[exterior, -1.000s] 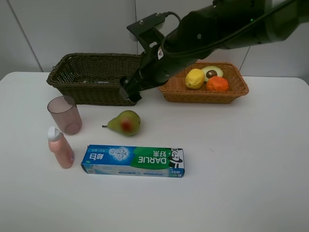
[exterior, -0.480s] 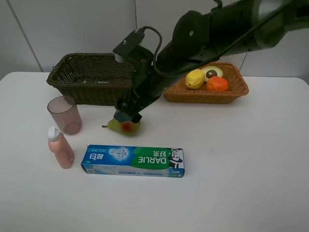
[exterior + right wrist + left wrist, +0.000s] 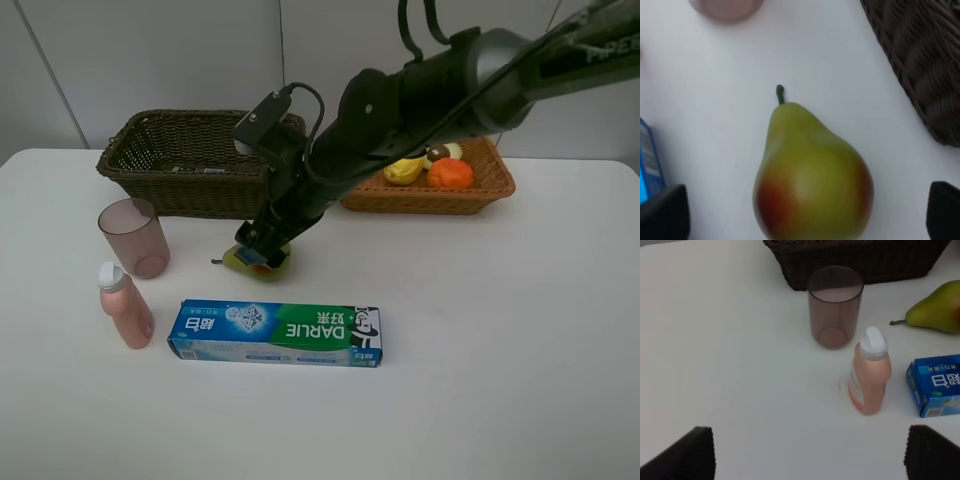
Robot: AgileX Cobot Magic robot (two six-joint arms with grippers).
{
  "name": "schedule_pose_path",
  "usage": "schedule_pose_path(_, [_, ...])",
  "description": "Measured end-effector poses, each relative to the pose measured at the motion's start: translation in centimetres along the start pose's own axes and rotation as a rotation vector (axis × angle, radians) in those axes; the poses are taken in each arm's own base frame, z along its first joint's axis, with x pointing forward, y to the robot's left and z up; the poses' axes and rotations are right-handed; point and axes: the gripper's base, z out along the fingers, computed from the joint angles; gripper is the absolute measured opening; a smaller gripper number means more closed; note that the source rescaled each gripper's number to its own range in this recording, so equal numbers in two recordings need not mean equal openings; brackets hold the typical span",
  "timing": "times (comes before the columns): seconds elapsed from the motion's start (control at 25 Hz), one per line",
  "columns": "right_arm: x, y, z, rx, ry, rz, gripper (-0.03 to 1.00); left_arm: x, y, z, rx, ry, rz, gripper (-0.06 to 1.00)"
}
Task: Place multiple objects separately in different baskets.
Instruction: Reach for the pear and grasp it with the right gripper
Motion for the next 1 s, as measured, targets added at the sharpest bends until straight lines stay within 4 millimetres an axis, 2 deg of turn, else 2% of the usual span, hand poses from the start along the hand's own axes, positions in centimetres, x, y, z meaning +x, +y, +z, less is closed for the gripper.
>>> schedule_pose_path(0.4, [0.9, -0.1, 2.3, 0.033, -0.005, 0.018, 1.00, 0.0, 0.0, 0.0, 0.000, 0.000, 0.000, 1.00])
schedule_pose_path(0.76, [1.1, -0.2, 3.0, 0.050, -0.019, 0.045, 1.00, 0.0, 0.0, 0.0, 0.000, 0.000, 0.000, 1.00])
schedule_pose_path(1.0, [2.0, 0.1, 4.4, 0.033, 0.008, 0.079, 1.00, 0.0, 0.0, 0.0, 0.000, 0.000, 0.000, 1.00])
